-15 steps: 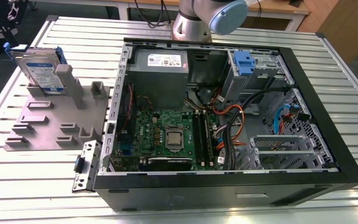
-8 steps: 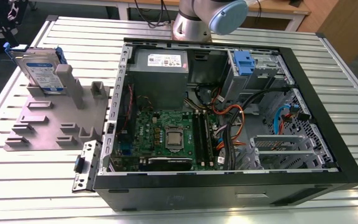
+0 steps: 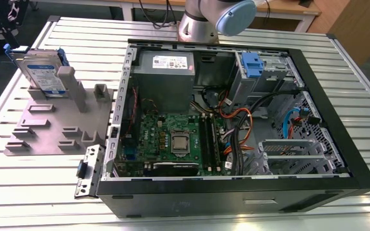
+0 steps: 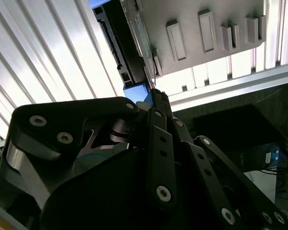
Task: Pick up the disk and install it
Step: 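Pick up the disk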
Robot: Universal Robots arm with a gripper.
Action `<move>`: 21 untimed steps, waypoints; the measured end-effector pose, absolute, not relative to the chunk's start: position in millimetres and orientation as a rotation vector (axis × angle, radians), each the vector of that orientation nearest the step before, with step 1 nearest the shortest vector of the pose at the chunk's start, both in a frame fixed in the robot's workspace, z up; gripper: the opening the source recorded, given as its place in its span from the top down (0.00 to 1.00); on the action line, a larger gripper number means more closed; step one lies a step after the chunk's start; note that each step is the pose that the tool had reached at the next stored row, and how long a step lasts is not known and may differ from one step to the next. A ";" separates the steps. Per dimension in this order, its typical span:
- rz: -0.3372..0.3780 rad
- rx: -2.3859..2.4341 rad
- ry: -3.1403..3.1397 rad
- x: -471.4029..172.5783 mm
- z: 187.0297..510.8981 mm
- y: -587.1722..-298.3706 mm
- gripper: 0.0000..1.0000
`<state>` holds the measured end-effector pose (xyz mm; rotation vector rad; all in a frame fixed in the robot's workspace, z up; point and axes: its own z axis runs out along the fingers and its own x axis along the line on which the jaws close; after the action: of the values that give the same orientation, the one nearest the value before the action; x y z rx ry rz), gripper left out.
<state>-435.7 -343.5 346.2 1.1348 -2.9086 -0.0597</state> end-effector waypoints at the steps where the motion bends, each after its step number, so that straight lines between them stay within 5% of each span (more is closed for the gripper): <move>1: -0.060 1.137 -2.908 -435.7 346.2 -343.5 0.89; 21: -0.059 1.165 -2.896 -435.7 346.1 -343.5 0.89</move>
<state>-435.7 -343.5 346.1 1.1649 -2.8963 -0.0594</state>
